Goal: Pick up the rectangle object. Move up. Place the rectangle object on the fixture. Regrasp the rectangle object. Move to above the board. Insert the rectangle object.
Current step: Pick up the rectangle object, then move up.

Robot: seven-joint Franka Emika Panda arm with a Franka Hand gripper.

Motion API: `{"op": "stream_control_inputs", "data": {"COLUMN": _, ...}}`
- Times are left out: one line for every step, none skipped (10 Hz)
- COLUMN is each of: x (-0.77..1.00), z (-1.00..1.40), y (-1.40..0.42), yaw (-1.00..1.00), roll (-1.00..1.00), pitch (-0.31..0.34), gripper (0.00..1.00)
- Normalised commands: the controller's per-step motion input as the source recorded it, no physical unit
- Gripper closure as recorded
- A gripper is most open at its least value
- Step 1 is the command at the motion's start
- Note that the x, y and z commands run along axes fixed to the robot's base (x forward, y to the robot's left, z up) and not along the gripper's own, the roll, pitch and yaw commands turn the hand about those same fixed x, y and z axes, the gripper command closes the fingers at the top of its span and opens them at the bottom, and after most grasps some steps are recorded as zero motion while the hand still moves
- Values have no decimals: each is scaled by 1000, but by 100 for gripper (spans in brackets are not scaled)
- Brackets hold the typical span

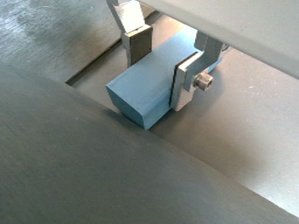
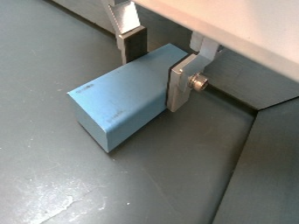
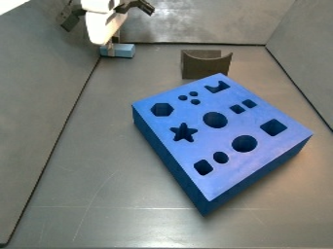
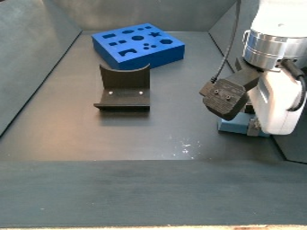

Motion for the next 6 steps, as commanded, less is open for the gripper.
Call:
{"op": "stream_control_inputs", "data": {"x": 0, "z": 0, "y": 0, "yaw": 0, "roll": 0, "pitch": 0, "gripper": 100}}
{"op": "stream_control_inputs", "data": {"x": 0, "z": 0, "y": 0, "yaw": 0, "roll": 0, "pitch": 0, "gripper": 100}}
{"op": "stream_control_inputs", "data": {"x": 0, "z": 0, "y": 0, "yaw": 0, "roll": 0, "pitch": 0, "gripper": 100}}
{"op": "stream_control_inputs", "data": {"x": 0, "z": 0, "y": 0, "yaw": 0, "roll": 0, "pitch": 0, "gripper": 100}}
{"op": "stream_control_inputs", "data": {"x": 0, "z": 0, "y": 0, "yaw": 0, "roll": 0, "pitch": 0, "gripper": 100}}
{"op": "stream_control_inputs", "data": {"x": 0, "z": 485, "y": 0, "yaw": 0, "roll": 0, "pitch": 0, "gripper": 100}}
